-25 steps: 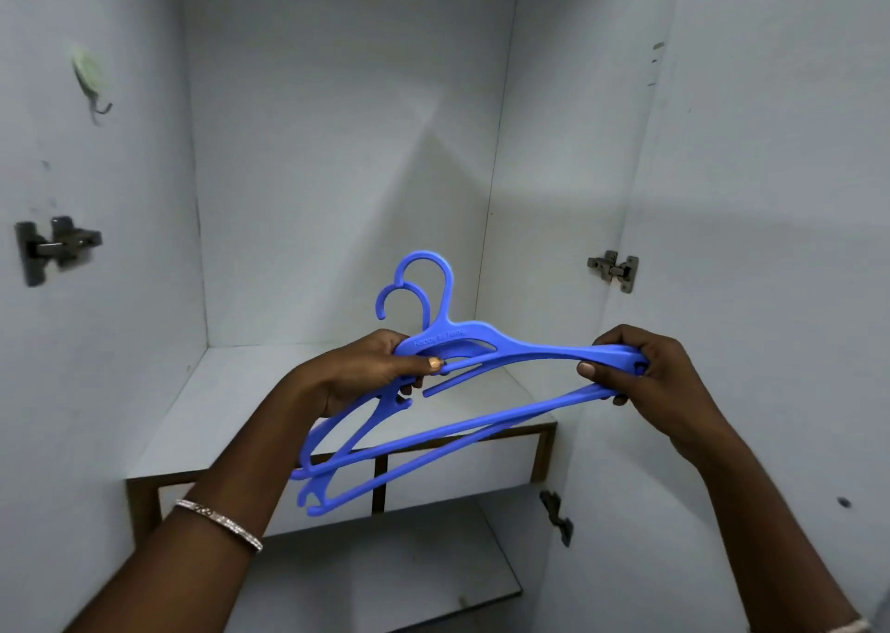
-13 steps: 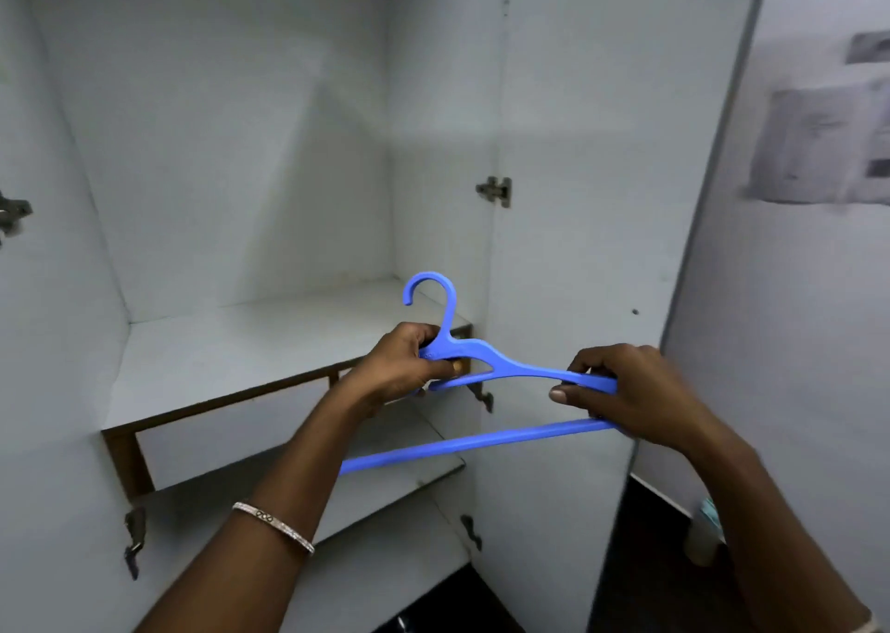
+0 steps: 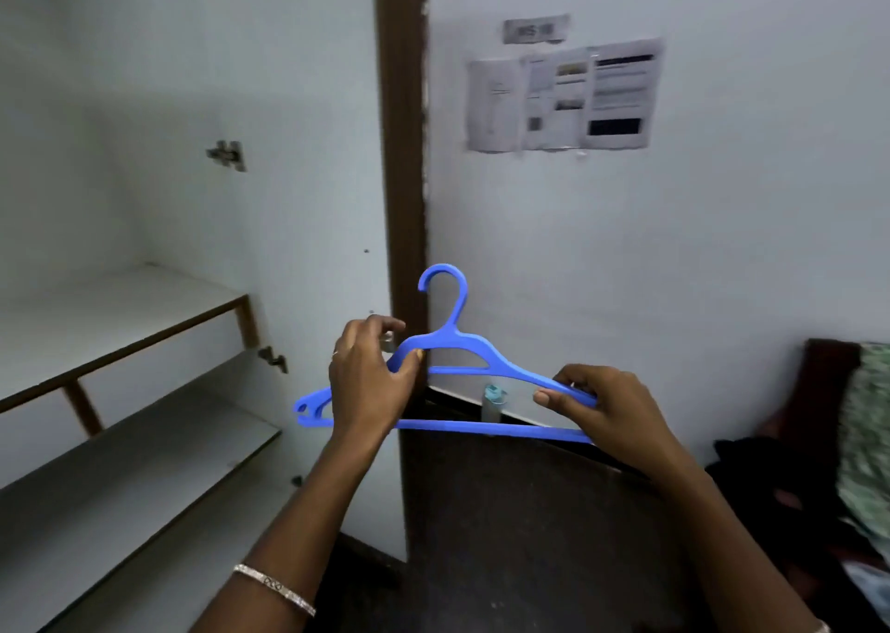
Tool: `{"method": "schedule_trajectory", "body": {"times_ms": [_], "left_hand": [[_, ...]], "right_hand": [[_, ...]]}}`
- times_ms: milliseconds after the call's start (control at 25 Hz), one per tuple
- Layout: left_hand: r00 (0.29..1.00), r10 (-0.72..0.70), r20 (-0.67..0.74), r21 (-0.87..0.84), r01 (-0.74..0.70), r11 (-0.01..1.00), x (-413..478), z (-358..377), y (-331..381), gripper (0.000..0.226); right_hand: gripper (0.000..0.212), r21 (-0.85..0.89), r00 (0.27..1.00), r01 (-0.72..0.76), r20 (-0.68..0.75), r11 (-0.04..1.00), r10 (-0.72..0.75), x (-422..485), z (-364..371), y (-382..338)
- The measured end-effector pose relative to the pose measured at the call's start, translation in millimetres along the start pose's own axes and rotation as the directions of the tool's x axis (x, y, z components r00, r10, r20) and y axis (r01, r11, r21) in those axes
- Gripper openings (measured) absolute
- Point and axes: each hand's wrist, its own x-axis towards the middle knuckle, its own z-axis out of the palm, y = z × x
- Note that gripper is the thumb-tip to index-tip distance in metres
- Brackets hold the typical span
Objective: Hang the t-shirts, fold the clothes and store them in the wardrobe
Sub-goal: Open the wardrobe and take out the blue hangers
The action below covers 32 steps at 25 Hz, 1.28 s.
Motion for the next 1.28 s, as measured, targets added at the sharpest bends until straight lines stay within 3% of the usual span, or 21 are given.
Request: {"method": "schedule_trajectory", "body": {"times_ms": [80,160,280,400,520,640,840,1040,1120,1280], "left_hand": [[0.990,0.082,-0.111,-0.026,-0.086,0.996,-29,37,42,0.018],[0.995,0.052,-0.091,-0.101,-0.061,0.993,-59,82,88,0.012],[0.994,-0.071,0.082,-0.227,0.088,0.970,-101,157,159,0.013],[0.968,-0.052,0.246,-0.272,0.120,0.955,-146,230,228,0.023],[0.891,-0.045,0.451,-0.304,0.201,0.931,-185,294,292,0.036],[0.746,-0.064,0.663,-0.308,0.350,0.885,-219,344,348,0.044],[0.451,0.074,0.889,-0.359,0.589,0.724,-283,419,452,0.031],[0.187,0.185,0.965,-0.263,0.716,0.647,-347,494,544,0.025],[0.094,0.220,0.971,-0.218,0.726,0.652,-379,532,580,0.024],[-0.088,0.251,0.964,-0.116,0.710,0.694,-430,607,651,0.022]], "right_hand": [[0.036,0.014,0.994,-0.083,-0.064,0.996,0.083,-28,-29,42],[0.037,0.039,0.974,-0.186,-0.125,0.982,0.189,-61,-64,90],[0.045,0.051,0.939,-0.271,-0.204,0.961,0.276,-109,-125,161],[0.046,0.066,0.909,-0.331,-0.247,0.941,0.336,-163,-186,225],[0.037,0.131,0.856,-0.406,-0.291,0.905,0.426,-219,-241,283],[0.039,0.219,0.792,-0.470,-0.322,0.855,0.518,-270,-284,325],[0.031,0.314,0.618,-0.590,-0.418,0.744,0.666,-360,-344,375],[0.031,0.420,0.416,-0.665,-0.479,0.617,0.773,-448,-386,421],[0.024,0.458,0.327,-0.685,-0.500,0.566,0.802,-478,-405,449],[0.025,0.461,0.217,-0.729,-0.546,0.506,0.809,-521,-441,509]]}}
